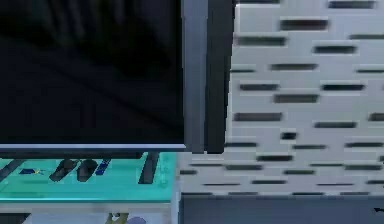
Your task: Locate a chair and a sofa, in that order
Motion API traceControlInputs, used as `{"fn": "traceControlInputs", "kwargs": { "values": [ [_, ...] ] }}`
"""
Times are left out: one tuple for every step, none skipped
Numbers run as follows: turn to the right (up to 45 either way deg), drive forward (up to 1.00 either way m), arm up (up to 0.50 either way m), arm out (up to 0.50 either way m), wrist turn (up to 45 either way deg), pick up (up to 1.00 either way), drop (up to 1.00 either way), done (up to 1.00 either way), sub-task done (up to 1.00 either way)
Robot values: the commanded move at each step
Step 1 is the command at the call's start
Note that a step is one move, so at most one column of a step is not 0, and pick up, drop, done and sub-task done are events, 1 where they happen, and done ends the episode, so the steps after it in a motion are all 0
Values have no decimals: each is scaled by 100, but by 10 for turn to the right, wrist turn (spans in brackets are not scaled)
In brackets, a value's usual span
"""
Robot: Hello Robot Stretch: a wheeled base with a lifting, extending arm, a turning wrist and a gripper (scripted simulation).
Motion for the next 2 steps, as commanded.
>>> {"fn": "traceControlInputs", "kwargs": {
  "values": [
    [450, 0, 0, 0, 0, 0, 0, 0, 0],
    [450, 0, 0, 0, 0, 0, 0, 0, 0]
  ]
}}
